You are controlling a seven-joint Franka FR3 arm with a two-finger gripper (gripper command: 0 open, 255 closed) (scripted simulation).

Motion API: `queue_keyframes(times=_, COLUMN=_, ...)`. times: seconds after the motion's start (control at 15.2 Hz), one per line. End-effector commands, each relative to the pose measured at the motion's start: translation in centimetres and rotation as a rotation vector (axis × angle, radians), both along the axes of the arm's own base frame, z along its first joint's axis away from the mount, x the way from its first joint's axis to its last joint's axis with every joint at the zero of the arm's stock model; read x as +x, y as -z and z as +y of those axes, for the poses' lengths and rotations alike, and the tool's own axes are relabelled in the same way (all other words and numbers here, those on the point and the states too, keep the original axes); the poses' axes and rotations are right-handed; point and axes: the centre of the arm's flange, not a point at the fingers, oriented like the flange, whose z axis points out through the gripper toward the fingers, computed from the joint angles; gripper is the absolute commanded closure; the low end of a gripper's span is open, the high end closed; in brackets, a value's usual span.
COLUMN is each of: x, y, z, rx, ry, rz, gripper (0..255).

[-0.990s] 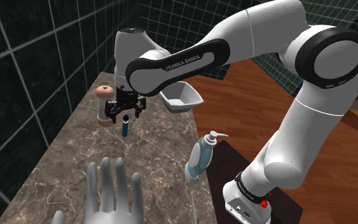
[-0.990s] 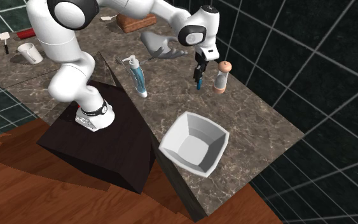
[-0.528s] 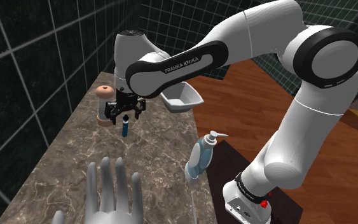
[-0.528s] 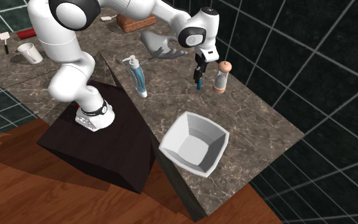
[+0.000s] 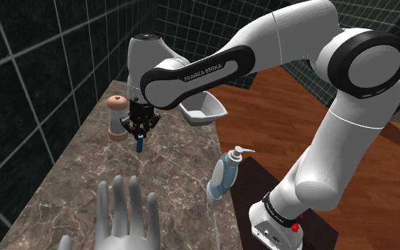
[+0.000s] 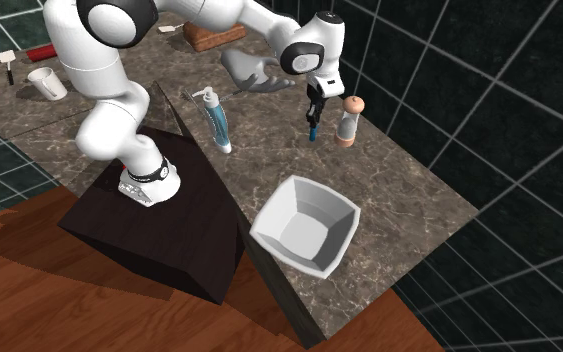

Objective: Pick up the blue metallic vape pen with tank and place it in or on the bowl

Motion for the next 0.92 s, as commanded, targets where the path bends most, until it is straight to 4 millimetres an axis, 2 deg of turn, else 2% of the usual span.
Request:
queue_keyframes(times=0.0, x=0.0, y=0.0, z=0.0, rx=0.000, ry=0.000, rz=0.000, gripper=255)
queue_keyframes(times=0.13, x=0.0, y=0.0, z=0.0, rx=0.000, ry=0.000, rz=0.000, gripper=255)
queue_keyframes(times=0.86, x=0.0, y=-5.8, z=0.0, rx=0.000, ry=0.000, rz=0.000, gripper=255)
